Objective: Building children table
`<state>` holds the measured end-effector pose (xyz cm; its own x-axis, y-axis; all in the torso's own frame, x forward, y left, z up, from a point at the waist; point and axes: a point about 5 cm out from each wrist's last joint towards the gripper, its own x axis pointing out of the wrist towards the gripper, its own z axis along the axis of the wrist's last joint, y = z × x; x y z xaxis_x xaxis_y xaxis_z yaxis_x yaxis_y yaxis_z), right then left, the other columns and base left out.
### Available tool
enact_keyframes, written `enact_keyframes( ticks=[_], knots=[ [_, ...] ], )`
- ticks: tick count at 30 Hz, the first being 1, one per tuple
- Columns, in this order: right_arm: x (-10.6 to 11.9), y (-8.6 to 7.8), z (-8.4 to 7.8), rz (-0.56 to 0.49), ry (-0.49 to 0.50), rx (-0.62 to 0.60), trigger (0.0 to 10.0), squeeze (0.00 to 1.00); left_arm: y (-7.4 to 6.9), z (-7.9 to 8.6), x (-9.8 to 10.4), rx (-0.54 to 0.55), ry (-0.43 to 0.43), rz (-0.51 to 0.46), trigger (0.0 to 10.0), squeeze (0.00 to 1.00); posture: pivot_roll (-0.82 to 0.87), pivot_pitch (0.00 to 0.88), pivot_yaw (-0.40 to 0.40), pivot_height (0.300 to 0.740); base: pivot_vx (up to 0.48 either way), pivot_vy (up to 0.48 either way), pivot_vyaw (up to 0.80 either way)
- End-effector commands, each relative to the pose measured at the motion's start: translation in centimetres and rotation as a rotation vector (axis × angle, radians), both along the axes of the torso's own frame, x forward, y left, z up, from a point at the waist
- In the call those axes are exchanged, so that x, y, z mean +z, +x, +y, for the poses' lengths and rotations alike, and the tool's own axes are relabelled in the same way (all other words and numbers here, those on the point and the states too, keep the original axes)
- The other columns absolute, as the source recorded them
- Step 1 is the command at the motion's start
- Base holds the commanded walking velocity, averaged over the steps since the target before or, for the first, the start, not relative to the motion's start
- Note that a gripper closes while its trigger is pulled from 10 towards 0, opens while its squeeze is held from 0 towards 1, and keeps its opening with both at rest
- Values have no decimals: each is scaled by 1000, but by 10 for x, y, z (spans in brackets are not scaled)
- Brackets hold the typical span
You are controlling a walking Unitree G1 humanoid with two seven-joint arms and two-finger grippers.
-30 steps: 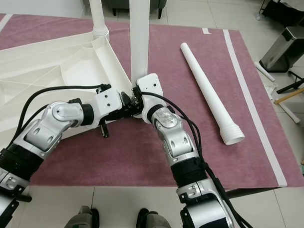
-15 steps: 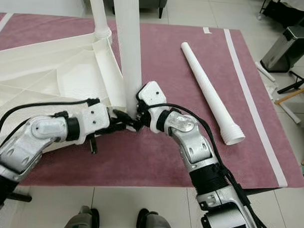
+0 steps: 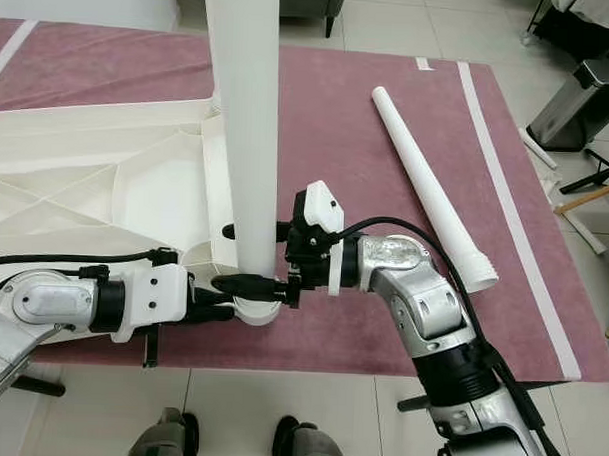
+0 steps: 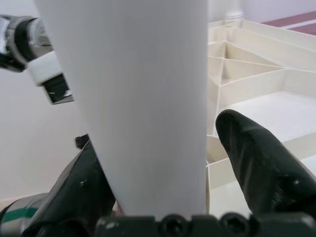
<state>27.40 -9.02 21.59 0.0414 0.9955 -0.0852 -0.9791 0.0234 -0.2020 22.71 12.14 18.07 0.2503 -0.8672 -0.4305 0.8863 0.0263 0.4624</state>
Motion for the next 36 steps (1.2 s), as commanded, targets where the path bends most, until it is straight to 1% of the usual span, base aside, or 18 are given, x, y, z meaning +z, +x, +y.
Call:
enact_keyframes(
  ticks=[1,5,6,7,8,10,12,13,14,17,18,22,26,28,29,34,35,36],
  knots=[
    [-5,-11,-2,26,-29,73,4667,0,-17,-8,10,-179,15,17,0,0,156,176,-58,740,0,0,0],
    [-8,-15,-4,38,-60,111,4549,0,-18,-7,11,-184,18,20,0,0,155,175,-55,740,0,0,0],
    [-11,-17,-5,43,-77,125,6980,0,-19,-7,11,-191,19,23,0,0,154,175,-54,740,0,0,0],
    [-12,-18,-5,47,-88,133,6980,0,-19,-7,11,-196,20,25,0,0,154,175,-53,740,0,0,0],
    [-13,-18,-6,48,-95,137,8392,0,-20,-7,12,-200,21,27,0,0,154,176,-53,740,0,0,0],
    [-14,-19,-6,51,-102,141,8745,0,-21,-7,12,-203,23,28,0,0,154,176,-53,740,0,0,0],
    [-15,-18,-6,53,-110,146,8039,0,-21,-6,12,-205,23,29,0,0,156,177,-53,740,0,0,0],
    [-16,-18,-5,52,-116,151,4667,0,-21,-6,12,-204,22,29,0,0,157,177,-52,740,0,0,0],
    [-18,-18,-5,49,-122,146,2980,0,-21,-7,13,-202,21,27,0,0,157,178,-53,740,0,0,0],
    [-19,-17,-4,47,-125,141,2980,0,-21,-7,13,-200,19,25,0,0,157,178,-53,740,0,0,0],
    [-20,-16,-3,44,-127,124,0,0,-18,-8,14,-188,9,17,0,0,158,179,-54,740,0,0,0],
    [-29,1,3,31,-131,-70,0,0,-1,-15,18,-106,-42,-23,0,0,156,186,-51,740,0,0,0],
    [-31,6,4,21,-135,-124,0,0,5,-16,20,-87,-52,-33,0,0,156,187,-51,740,0,0,0],
    [-34,21,7,2,-137,-310,0,0,25,-23,25,-17,-77,-74,0,0,151,193,-46,740,0,0,0],
    [-34,21,7,2,-137,-310,0,0,25,-23,25,-17,-77,-74,0,0,151,193,-46,740,0,0,0],
    [-36,40,8,-17,-151,-568,0,0,50,-31,35,51,-112,-109,0,0,146,195,-35,740,0,0,0],
    [-39,52,6,-24,-157,-738,0,0,64,-37,40,80,-134,-119,0,0,145,195,-31,740,0,0,0],
    [-39,52,6,-24,-157,-738,0,0,64,-37,40,80,-134,-119,0,0,145,195,-31,740,0,0,0]
  ],
)
